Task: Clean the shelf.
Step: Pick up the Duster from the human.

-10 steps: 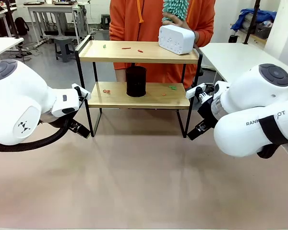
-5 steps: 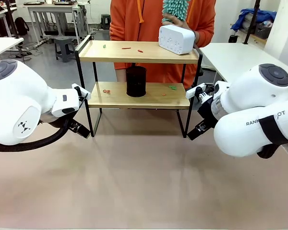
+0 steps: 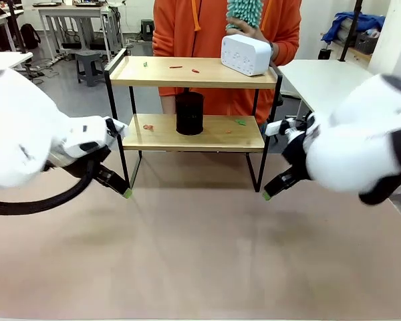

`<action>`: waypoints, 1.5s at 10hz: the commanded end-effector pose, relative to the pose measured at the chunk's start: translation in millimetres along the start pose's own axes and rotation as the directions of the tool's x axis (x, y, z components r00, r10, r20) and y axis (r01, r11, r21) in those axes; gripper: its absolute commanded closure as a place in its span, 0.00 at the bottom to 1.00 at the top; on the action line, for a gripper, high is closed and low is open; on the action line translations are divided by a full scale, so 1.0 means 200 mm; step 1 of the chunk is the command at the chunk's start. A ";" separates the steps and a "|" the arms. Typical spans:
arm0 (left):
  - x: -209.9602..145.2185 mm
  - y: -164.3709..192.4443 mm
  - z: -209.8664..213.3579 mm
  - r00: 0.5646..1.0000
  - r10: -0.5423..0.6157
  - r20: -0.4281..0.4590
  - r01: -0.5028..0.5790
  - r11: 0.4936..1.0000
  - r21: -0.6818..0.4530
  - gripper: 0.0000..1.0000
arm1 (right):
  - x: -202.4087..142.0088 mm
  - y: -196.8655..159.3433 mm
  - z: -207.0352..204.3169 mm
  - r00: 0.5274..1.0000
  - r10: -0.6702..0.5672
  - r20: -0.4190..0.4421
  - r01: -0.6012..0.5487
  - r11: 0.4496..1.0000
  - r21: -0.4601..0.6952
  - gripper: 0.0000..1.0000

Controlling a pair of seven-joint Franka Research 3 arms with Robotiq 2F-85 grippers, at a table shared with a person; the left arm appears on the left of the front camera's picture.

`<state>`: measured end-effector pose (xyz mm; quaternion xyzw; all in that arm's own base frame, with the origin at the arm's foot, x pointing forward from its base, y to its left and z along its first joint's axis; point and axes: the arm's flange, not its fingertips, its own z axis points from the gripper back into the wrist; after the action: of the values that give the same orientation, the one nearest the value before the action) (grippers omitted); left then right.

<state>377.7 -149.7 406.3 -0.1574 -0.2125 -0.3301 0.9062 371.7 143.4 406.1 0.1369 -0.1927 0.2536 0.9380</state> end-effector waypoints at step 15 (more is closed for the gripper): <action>-1.02 0.96 0.77 0.505 0.757 0.416 -0.299 0.605 -0.738 0.00 | -1.24 -1.20 0.88 0.474 -0.861 0.187 0.475 0.428 0.769 0.00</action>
<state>321.0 169.4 415.0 -0.5952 -0.3654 0.0265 0.7152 249.2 -219.6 419.9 0.5748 -0.2715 -0.1737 0.7521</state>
